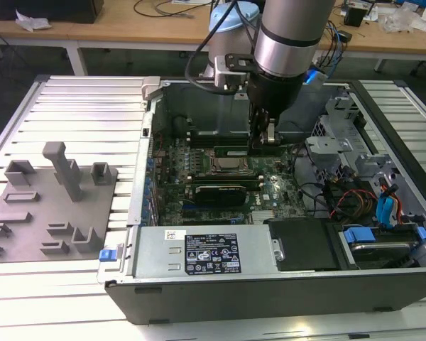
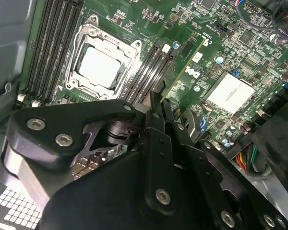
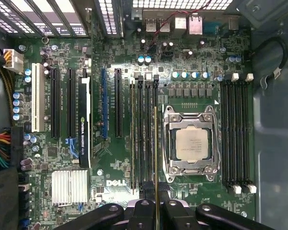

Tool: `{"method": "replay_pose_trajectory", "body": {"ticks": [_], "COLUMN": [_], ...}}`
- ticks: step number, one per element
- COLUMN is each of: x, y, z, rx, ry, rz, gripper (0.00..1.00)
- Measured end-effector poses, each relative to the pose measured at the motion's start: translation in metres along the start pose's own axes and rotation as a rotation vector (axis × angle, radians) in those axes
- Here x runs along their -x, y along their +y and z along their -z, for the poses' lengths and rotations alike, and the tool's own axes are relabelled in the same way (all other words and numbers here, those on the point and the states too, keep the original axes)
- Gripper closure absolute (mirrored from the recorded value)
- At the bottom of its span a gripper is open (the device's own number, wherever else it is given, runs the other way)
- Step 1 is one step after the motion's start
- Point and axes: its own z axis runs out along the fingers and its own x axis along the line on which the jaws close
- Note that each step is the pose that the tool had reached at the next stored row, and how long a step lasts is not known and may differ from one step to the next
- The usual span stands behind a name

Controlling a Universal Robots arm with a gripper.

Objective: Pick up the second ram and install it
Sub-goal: 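Insert the second ram into the second slot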

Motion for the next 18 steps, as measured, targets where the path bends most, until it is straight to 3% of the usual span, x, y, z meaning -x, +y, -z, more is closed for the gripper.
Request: {"method": "replay_pose_trajectory", "body": {"ticks": [12,15,18], "x": [-0.0007,-0.0008,-0.001], "y": [-0.0004,0.0048,0.0096], "z": [-0.0134,-0.0178,-0.0201], "rx": [-0.0001,-0.0002,-0.0002], "ry": [0.0,0.0076,0.0077], "rz": [0.0,0.0,0.0], "gripper": [0.86,0.86,0.86]}}
